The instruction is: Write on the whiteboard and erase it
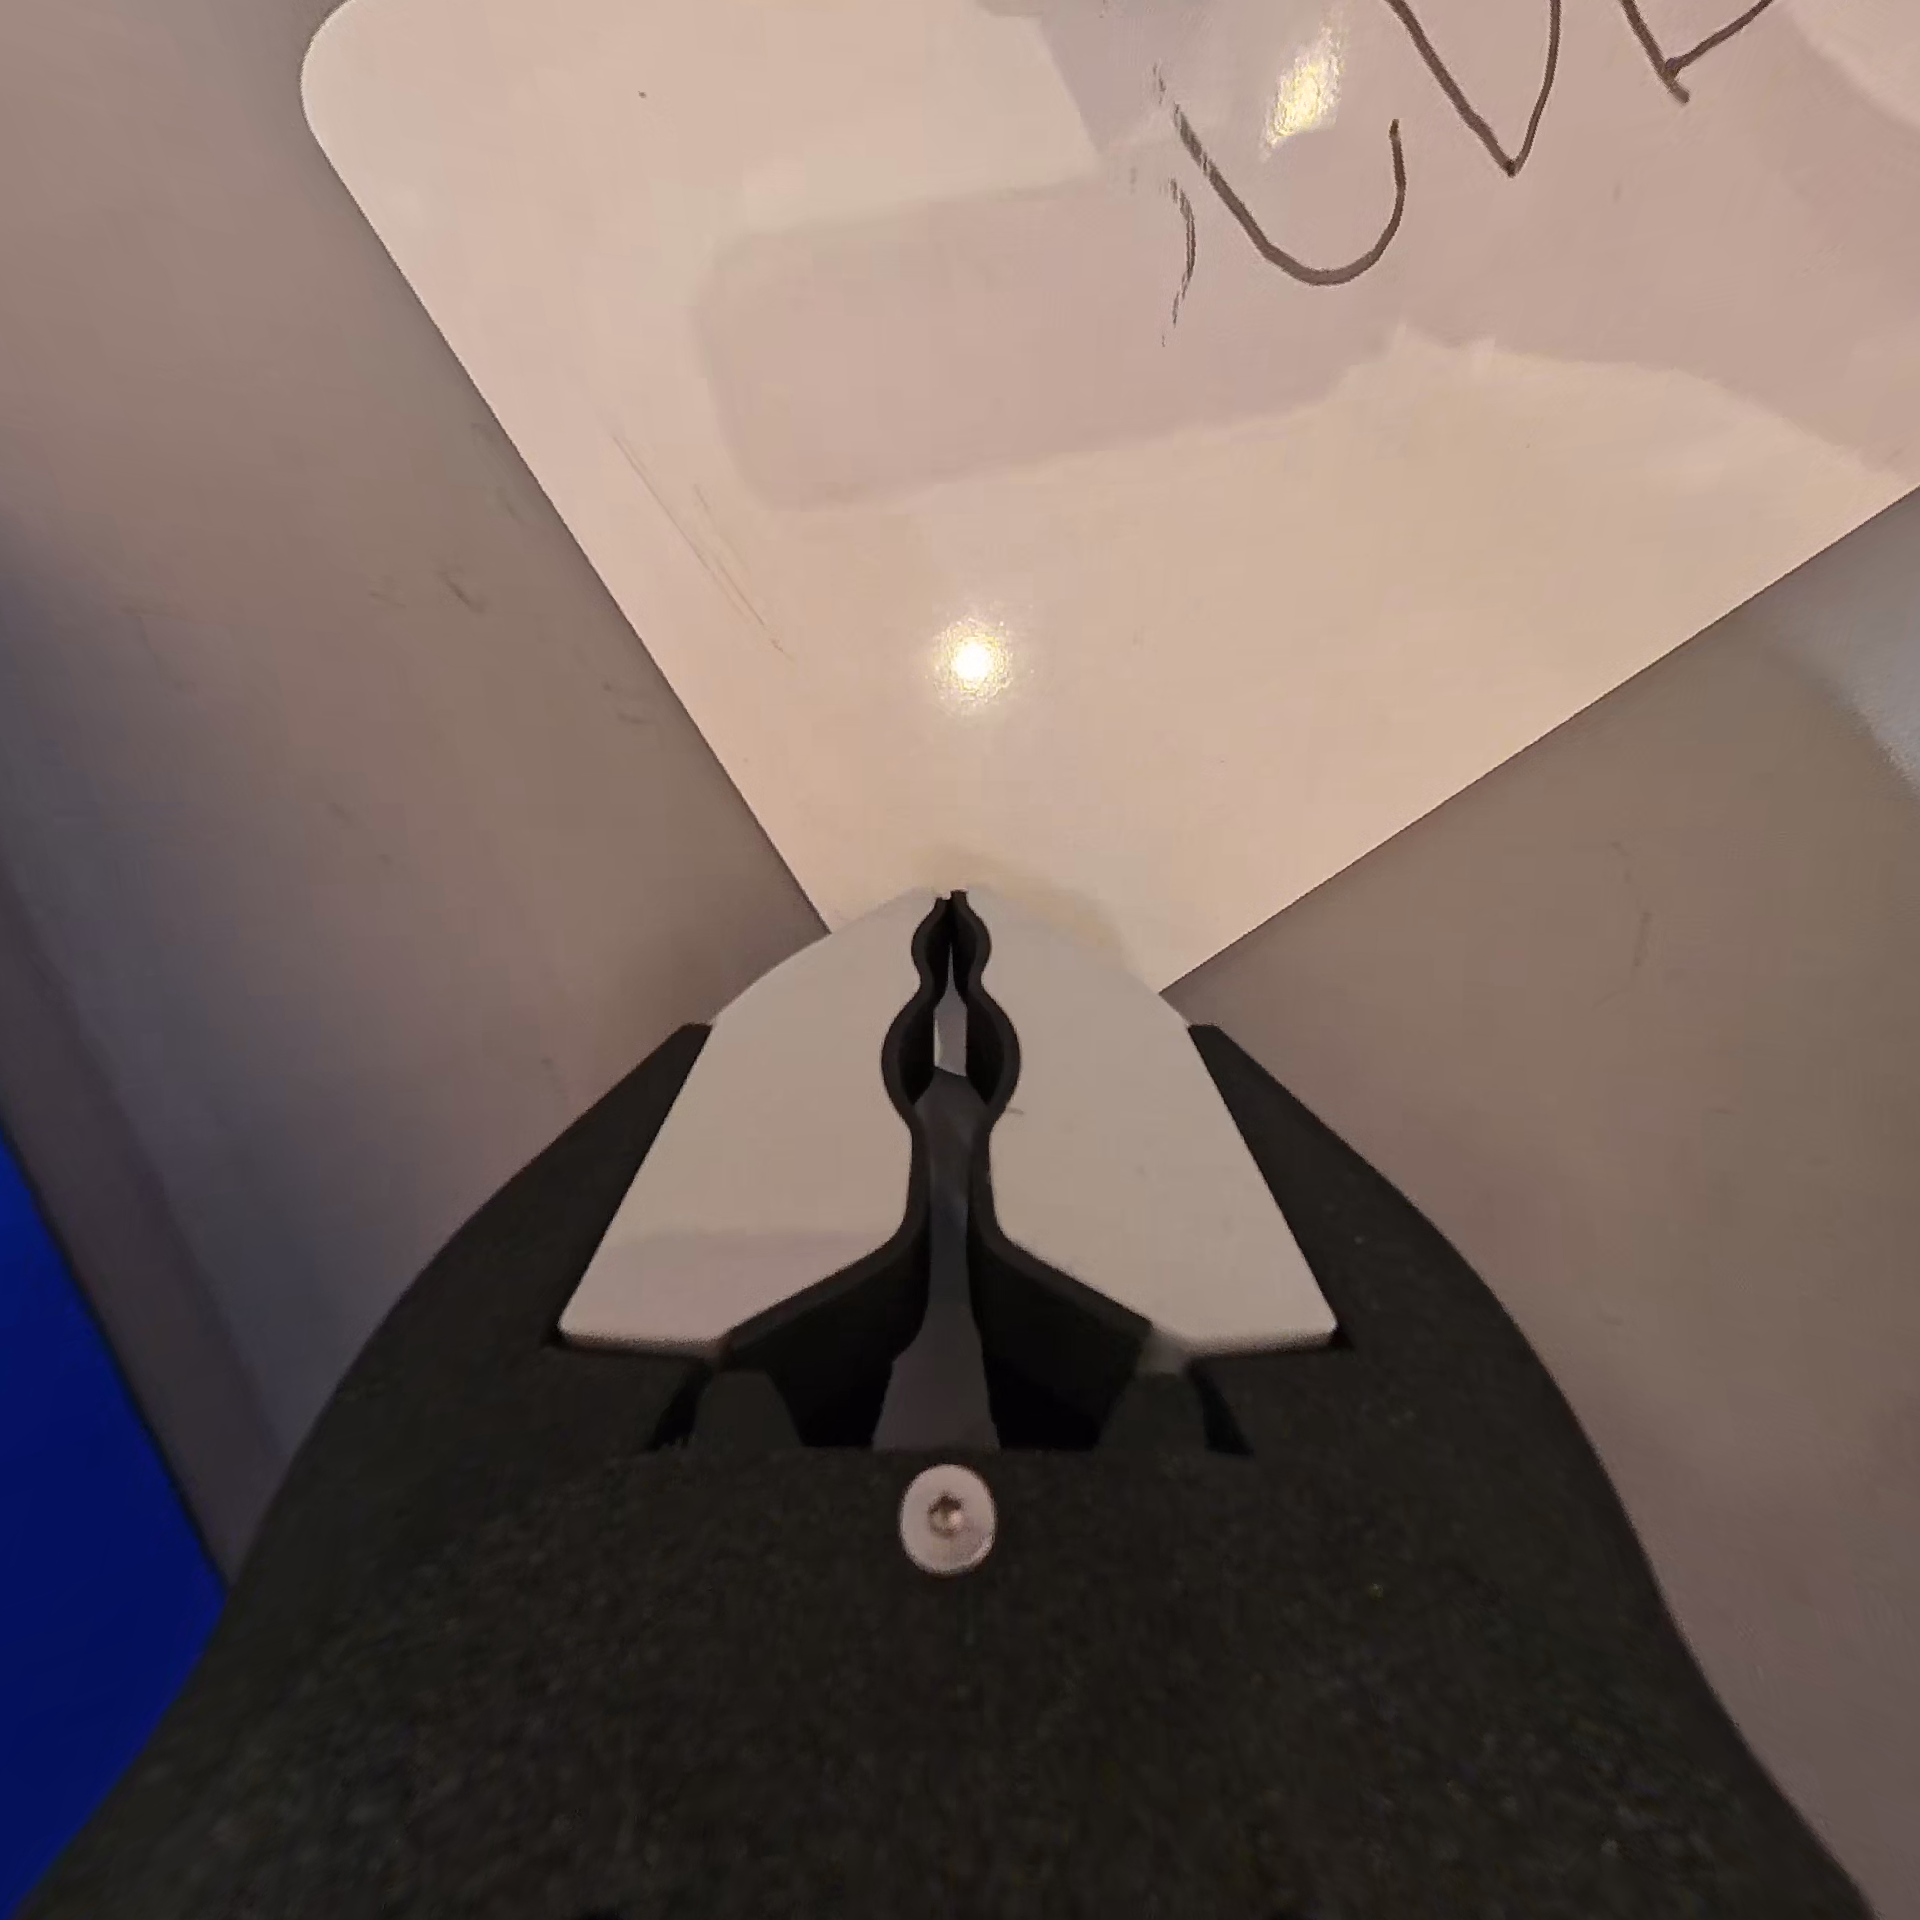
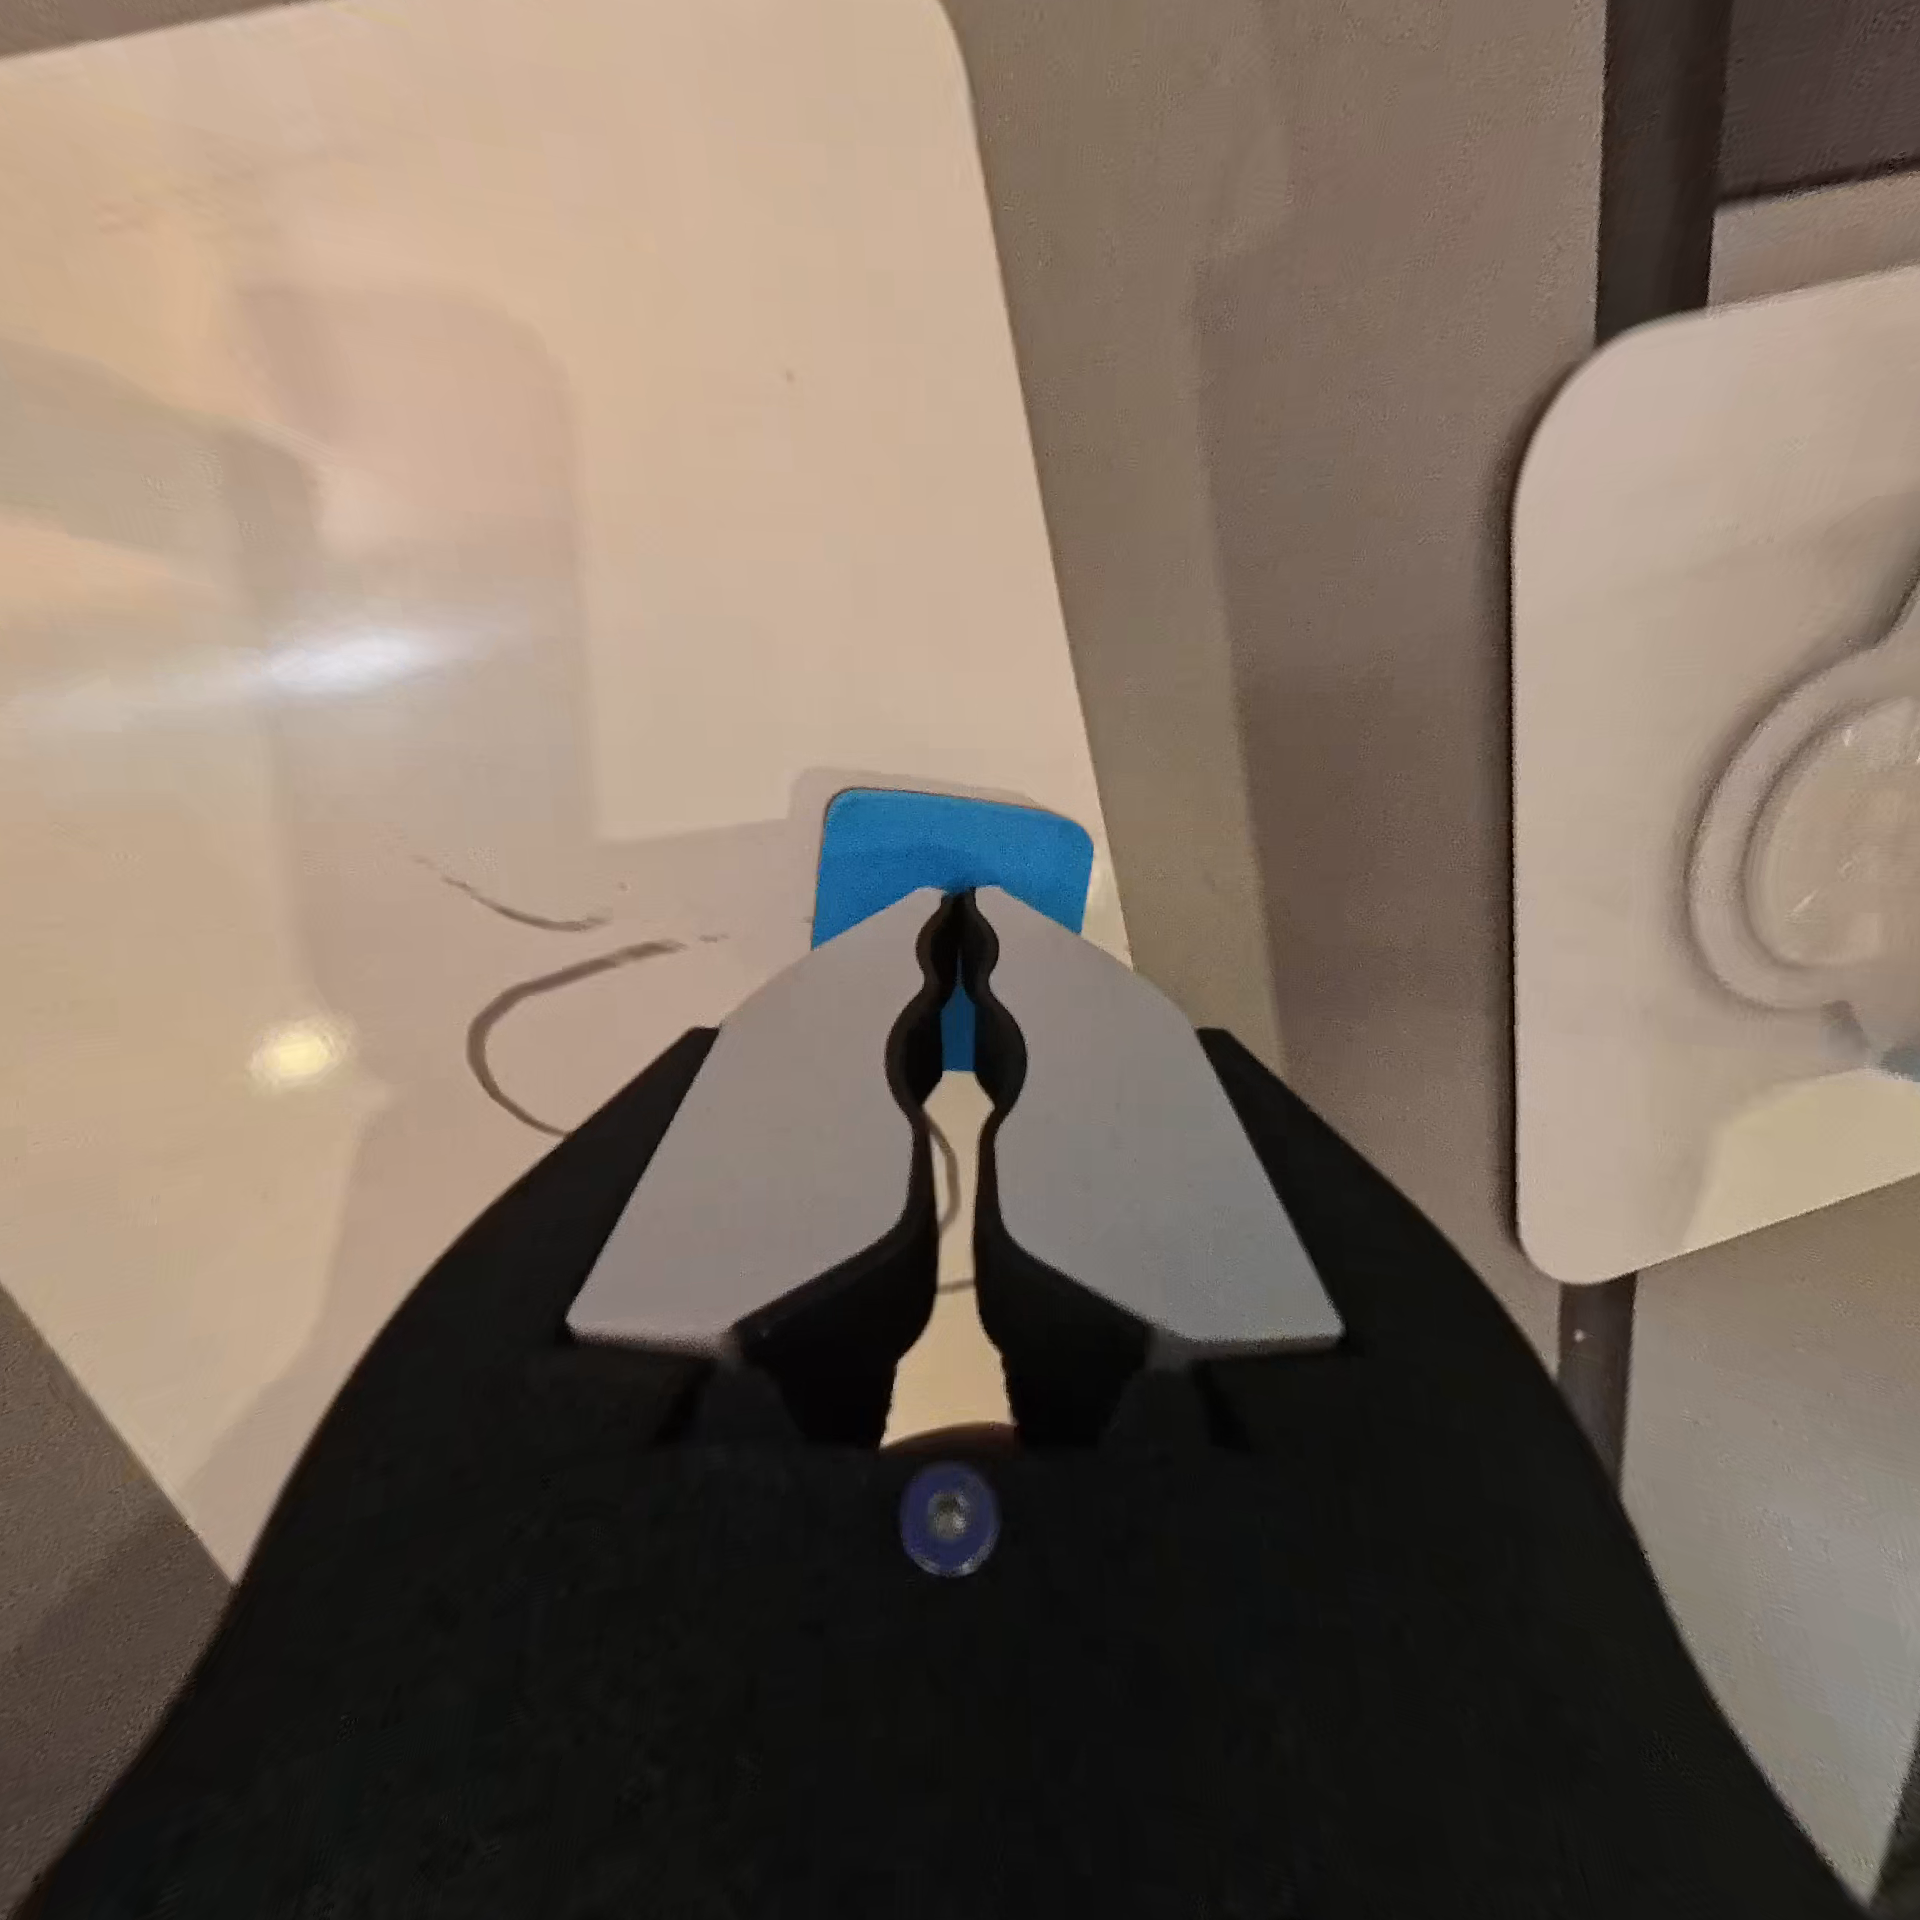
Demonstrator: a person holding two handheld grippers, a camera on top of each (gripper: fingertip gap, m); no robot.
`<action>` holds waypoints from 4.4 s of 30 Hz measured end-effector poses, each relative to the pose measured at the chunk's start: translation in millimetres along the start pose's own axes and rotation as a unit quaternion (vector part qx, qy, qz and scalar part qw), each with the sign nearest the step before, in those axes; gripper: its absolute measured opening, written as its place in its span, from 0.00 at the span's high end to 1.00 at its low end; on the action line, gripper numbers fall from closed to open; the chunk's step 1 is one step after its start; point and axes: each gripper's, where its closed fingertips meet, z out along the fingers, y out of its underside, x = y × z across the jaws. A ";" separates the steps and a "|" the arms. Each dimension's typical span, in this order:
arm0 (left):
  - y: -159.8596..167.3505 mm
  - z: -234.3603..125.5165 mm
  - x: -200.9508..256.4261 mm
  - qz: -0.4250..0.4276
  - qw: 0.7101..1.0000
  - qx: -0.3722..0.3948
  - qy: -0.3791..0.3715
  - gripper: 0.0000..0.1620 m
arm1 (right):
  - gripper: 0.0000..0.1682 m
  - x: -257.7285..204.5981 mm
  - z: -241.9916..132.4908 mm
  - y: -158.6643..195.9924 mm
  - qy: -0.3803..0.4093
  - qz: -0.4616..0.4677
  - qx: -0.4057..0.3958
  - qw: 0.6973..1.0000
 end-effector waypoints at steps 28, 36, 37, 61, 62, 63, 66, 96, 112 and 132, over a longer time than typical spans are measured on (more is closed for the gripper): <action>-2.4 1.7 0.8 0.004 1.000 0.000 0.001 1.00 | 1.00 11.5 -17.1 62.9 0.019 0.037 -0.027 0.999; -3.5 2.6 1.7 0.004 1.000 0.001 0.001 1.00 | 1.00 -110.0 -18.9 3.7 -0.026 -0.117 0.017 0.993; -3.2 2.4 2.0 0.004 1.000 0.001 0.001 1.00 | 1.00 -95.2 -19.1 12.7 -0.019 -0.101 0.013 0.995; -3.9 3.5 8.0 0.010 1.000 -0.001 0.006 1.00 | 1.00 -35.0 -28.6 73.3 0.039 0.003 -0.024 0.999; -4.2 3.6 8.1 0.011 1.000 -0.002 0.006 1.00 | 1.00 -62.9 -27.8 55.2 0.028 -0.031 -0.012 0.999; -4.5 3.8 8.3 0.011 1.000 -0.003 0.006 1.00 | 1.00 -87.0 -28.3 42.6 0.025 -0.068 -0.008 0.997; -4.8 4.2 8.4 0.012 1.000 0.000 0.006 1.00 | 1.00 -109.4 -30.5 38.6 0.014 -0.092 0.006 0.996; -5.4 4.7 8.8 0.010 1.000 0.001 0.011 1.00 | 1.00 -101.2 -44.9 85.2 0.025 -0.085 -0.012 0.996; -4.9 4.2 11.0 0.011 1.000 0.002 0.014 1.00 | 1.00 -51.9 -54.0 140.3 0.074 -0.032 -0.049 0.996; -6.6 5.4 12.7 0.015 1.000 0.002 0.014 1.00 | 1.00 -83.0 -46.4 111.6 0.007 0.013 -0.059 0.998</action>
